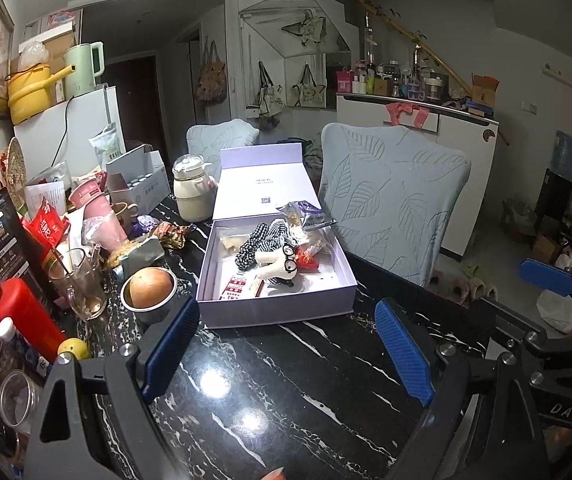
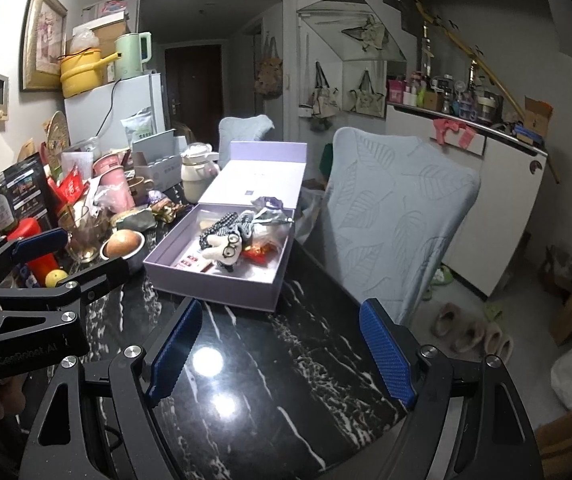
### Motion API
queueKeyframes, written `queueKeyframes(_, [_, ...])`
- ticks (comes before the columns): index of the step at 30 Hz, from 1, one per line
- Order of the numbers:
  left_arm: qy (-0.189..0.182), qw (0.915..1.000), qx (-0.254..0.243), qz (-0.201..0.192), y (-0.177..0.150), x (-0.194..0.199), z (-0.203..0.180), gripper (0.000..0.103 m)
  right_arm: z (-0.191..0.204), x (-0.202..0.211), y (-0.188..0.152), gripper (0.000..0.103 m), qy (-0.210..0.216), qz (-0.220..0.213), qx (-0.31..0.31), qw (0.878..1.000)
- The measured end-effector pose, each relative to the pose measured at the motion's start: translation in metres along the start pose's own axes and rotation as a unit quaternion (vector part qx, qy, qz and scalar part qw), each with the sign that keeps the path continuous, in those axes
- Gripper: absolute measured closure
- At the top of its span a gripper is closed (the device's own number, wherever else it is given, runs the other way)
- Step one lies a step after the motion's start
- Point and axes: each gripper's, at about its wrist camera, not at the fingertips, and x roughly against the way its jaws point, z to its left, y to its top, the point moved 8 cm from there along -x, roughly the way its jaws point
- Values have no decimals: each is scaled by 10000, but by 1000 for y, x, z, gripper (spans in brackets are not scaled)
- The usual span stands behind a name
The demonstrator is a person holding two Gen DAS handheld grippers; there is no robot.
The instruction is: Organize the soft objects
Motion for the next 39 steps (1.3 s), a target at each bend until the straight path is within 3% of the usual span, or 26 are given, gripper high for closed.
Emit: queueKeyframes(39, [-65, 9999, -32, 90, 0, -10, 0, 13, -2, -13, -7, 21, -94, 140, -35, 9999])
